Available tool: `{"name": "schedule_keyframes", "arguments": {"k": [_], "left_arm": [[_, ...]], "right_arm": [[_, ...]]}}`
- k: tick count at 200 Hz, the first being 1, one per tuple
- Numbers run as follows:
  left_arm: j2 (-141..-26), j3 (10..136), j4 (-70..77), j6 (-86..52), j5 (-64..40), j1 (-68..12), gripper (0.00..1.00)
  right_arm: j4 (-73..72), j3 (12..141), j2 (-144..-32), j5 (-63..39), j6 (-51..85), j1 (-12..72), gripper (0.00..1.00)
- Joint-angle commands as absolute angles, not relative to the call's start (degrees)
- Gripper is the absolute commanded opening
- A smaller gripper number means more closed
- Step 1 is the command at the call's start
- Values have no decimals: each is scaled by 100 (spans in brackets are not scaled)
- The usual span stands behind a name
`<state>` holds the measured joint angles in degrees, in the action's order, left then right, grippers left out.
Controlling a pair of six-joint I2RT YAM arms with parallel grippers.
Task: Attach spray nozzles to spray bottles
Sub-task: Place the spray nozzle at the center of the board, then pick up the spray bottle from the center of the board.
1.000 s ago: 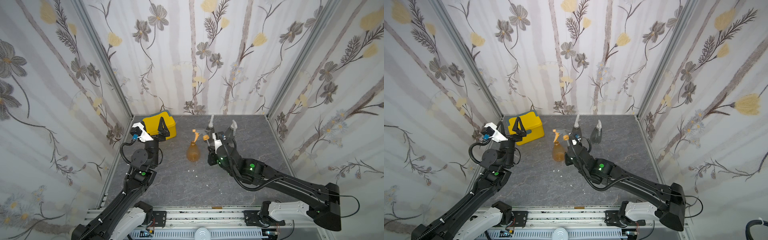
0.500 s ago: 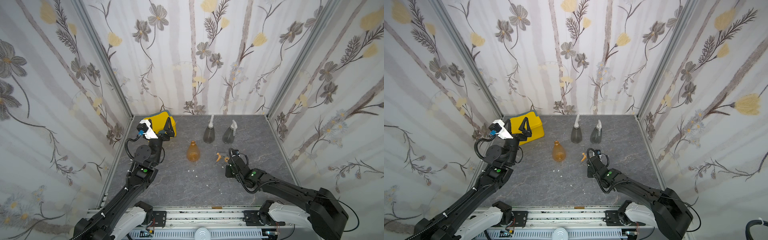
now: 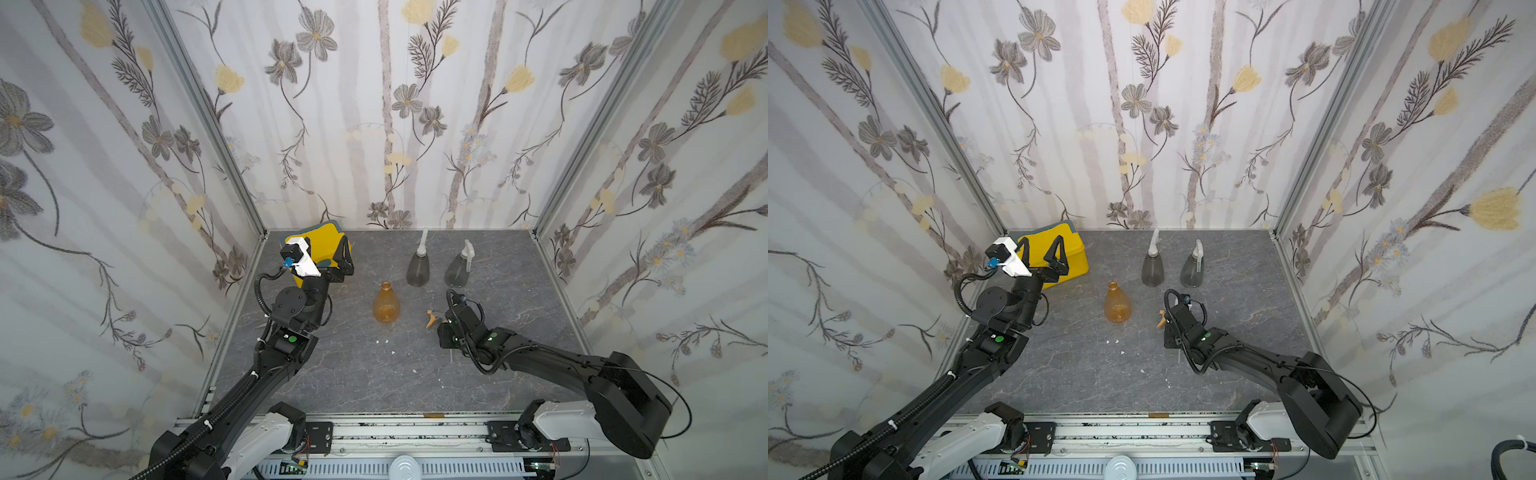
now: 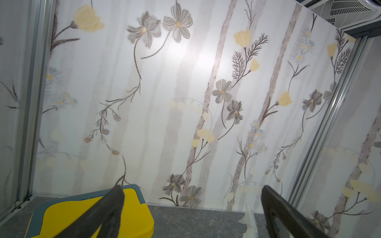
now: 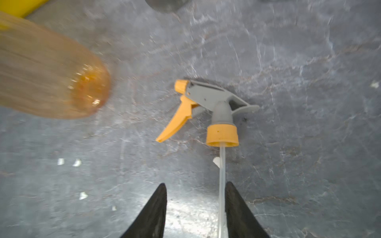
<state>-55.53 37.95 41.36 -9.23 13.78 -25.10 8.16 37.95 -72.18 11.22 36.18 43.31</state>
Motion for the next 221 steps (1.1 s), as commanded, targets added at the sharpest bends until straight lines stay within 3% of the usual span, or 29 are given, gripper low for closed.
{"name": "schedule_keyframes", "arguments": {"k": [1,47,109,142,221], "left_arm": [[-5537,3871,4149,-992,1338,-2509,100],[-5547,3858,4138,-973,1473,-2527,100],[-5581,3856,4149,-993,1430,-2541,100],[-5581,3858,4143,-1029,1440,-2540,100],[-5564,3863,4148,-1037,1430,-2541,100]], "right_arm": [[880,4079,-6696,806,2962,4468,50],[-864,5008,-7408,-208,1230,4663,61],[-912,6680,-9192,-453,632,4666,67],[-657,7218,-9918,-541,656,4666,63],[-599,7339,-10344,-258,730,4663,50]]}}
